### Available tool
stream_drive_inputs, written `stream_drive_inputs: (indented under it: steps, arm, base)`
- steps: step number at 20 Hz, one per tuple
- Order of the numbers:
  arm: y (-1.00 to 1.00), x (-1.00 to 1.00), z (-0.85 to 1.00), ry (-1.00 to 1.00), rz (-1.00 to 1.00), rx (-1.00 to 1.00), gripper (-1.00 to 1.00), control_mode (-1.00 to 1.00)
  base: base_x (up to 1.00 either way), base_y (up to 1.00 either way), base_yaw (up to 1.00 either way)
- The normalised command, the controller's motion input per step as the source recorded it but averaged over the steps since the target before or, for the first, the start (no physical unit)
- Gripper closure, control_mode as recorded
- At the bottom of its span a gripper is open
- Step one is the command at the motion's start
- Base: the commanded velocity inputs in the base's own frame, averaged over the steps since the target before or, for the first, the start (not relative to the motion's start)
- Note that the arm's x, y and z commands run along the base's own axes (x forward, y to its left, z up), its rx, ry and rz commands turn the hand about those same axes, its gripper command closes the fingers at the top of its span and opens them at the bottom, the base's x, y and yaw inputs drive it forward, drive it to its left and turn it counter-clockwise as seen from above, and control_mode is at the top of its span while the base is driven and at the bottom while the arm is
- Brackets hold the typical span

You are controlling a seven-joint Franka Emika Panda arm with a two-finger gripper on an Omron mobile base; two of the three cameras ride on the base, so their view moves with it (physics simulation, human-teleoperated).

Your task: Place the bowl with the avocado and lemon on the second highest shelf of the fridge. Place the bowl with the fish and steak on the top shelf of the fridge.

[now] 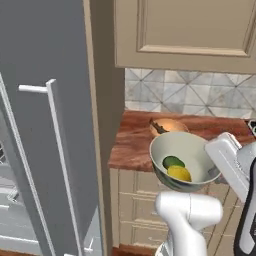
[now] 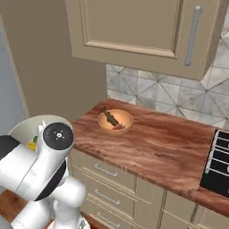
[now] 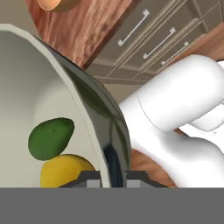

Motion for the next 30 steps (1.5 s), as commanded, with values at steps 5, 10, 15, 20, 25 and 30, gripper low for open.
stream_drive_inputs:
  steps: [5, 10, 15, 20, 25, 30]
  arm:
    - [0.0, 0.0, 0.0, 0.0, 0.0, 0.0, 1.0, 1.0]
    - [0.0, 0.0, 0.0, 0.0, 0.0, 0.0, 1.0, 1.0]
    - [0.0, 0.0, 0.0, 0.0, 0.0, 0.0, 1.0, 1.0]
    - [0.0, 0.0, 0.0, 0.0, 0.0, 0.0, 1.0, 1.0]
    - [0.0, 0.0, 0.0, 0.0, 0.0, 0.0, 1.0, 1.0]
    - [0.0, 0.0, 0.0, 0.0, 0.0, 0.0, 1.0, 1.0]
  base:
    - [-0.61, -0.09, 0.99]
    - [-0.57, -0.03, 0.98]
    - [-0.15, 0.59, 0.93]
    - [0.26, 1.0, 0.5]
    - [1.0, 0.22, 0.07]
    - [1.0, -0.04, 0.0]
